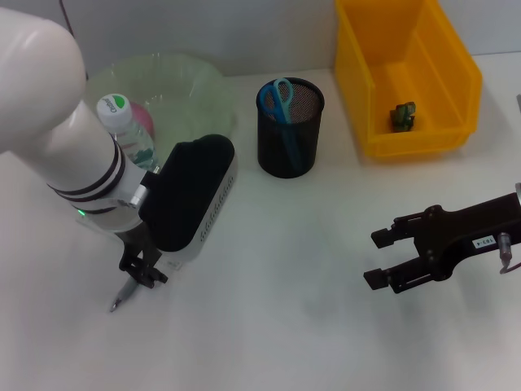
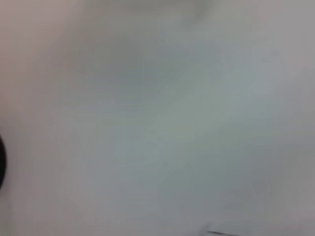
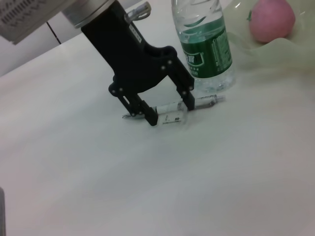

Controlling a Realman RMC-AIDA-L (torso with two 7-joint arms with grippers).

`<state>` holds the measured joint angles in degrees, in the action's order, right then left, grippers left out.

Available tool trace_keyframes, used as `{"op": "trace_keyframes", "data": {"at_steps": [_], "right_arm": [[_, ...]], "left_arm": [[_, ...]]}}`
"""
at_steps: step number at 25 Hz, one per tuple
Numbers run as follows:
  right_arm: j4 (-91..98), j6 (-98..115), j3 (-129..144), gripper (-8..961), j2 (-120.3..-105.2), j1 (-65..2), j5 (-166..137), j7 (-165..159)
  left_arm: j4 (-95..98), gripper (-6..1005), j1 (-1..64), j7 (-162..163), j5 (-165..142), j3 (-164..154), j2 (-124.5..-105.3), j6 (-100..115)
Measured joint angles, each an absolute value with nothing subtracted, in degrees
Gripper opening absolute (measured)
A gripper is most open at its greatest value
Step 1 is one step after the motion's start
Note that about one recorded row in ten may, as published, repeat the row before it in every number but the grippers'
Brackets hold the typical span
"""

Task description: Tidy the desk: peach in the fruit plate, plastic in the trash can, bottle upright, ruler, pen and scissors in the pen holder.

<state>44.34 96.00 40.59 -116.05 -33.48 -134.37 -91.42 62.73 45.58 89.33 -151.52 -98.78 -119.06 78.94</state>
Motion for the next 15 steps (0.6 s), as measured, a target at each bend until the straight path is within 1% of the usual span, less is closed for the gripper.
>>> {"op": "trace_keyframes", "data": {"at_steps": [15], "right_arm": [[44.48, 95.77, 40.34, 818, -116.10, -33.23, -134.12, -91.48]], "left_arm": [[62.03, 647, 46.69, 88.19, -151.61, -100.62, -119.13, 79.33]]}}
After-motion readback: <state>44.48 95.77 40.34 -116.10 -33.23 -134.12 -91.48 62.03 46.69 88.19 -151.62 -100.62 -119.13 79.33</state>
